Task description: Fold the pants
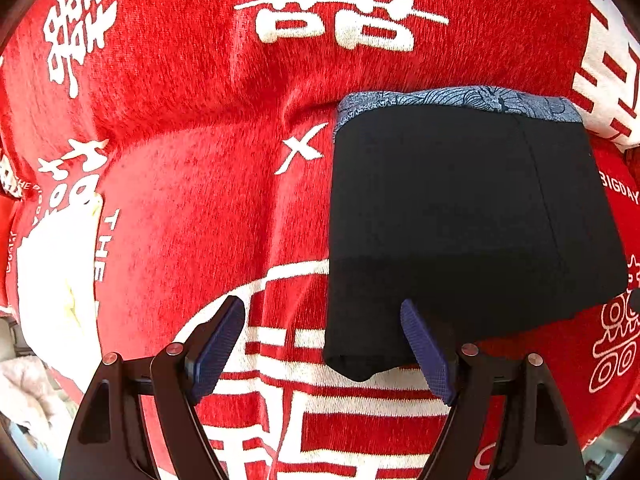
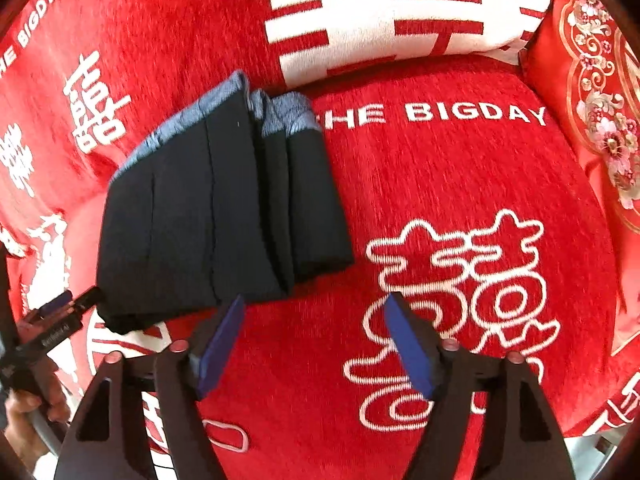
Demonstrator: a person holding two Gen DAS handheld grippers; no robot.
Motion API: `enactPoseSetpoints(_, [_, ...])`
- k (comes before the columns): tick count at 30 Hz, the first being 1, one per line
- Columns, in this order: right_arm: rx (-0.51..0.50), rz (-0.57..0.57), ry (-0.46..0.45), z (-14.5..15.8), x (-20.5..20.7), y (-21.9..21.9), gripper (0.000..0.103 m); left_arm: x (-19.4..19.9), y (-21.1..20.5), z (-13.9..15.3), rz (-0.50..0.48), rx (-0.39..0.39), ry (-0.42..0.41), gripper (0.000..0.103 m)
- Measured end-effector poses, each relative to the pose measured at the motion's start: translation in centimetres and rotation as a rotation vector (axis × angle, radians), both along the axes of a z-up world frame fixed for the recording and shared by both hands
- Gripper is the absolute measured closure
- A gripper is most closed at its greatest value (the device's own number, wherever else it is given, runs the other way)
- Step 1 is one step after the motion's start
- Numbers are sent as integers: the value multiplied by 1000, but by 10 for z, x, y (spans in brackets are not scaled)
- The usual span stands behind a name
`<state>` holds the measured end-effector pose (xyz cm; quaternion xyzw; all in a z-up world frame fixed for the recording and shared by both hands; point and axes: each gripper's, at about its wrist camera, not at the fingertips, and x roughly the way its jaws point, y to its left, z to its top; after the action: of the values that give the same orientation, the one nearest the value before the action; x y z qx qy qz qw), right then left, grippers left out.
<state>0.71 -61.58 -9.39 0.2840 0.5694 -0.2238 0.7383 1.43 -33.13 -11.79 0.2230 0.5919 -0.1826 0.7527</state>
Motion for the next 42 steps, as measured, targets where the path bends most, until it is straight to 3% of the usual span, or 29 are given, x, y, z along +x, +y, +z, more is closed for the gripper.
enactPoseSetpoints(13, [-37, 66, -1, 24, 32, 13, 22, -5, -6, 12, 11, 73, 65, 22])
enactPoseSetpoints(20, [-31, 109, 0, 28, 43, 25, 22, -11, -5, 17, 17, 57, 71, 22])
enactPoseSetpoints(22, [-32, 114, -4, 27, 45, 22, 21, -7, -3, 17, 22, 58, 67, 0])
enactPoseSetpoints(29, [-12, 142, -28, 15, 54, -10, 13, 37, 9, 17, 49, -21, 35, 0])
enactPoseSetpoints(35, [160, 116, -55, -18, 63, -60, 12, 87, 11, -38, 32, -134, 216, 0])
enactPoseSetpoints(42, [423, 170, -98, -67, 69, -88, 12, 99, 8, -52, -15, -264, 294, 0])
